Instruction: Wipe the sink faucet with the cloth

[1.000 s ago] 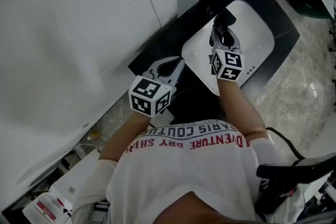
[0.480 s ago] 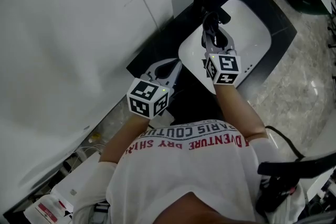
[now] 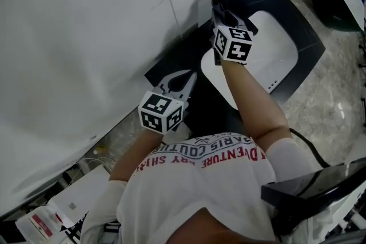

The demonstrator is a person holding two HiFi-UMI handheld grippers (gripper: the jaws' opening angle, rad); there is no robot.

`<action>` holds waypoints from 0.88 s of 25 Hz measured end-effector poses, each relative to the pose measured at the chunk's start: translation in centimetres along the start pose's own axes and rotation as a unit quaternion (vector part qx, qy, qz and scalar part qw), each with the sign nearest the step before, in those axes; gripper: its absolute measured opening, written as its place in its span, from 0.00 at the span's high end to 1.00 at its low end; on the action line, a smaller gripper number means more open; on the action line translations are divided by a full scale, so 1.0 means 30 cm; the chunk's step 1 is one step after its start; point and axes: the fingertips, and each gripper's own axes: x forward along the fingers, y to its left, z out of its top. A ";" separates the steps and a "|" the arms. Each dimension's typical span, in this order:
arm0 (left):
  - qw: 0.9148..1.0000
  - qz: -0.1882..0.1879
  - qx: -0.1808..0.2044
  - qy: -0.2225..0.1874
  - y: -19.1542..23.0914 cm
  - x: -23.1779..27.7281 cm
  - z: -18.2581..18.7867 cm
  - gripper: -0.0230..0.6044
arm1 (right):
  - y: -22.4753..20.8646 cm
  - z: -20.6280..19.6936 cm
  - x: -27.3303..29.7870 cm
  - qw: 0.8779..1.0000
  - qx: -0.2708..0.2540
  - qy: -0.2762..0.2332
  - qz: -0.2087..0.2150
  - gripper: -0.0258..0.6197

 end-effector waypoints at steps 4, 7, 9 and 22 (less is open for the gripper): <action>1.000 0.007 -0.002 -0.004 0.013 -0.020 0.005 0.96 | -0.040 -0.012 -0.003 1.000 0.024 0.003 -0.016 0.84; 1.000 0.007 -0.007 -0.005 0.015 -0.025 0.008 0.96 | -0.057 -0.023 -0.039 1.000 0.026 0.000 -0.018 0.84; 1.000 0.006 -0.007 -0.006 0.014 -0.027 0.013 0.96 | -0.066 -0.038 -0.084 1.000 0.019 -0.001 -0.018 0.84; 1.000 -0.008 -0.009 -0.008 -0.047 0.003 0.006 0.96 | -0.186 -0.035 -0.334 0.998 0.054 -0.037 -0.013 0.84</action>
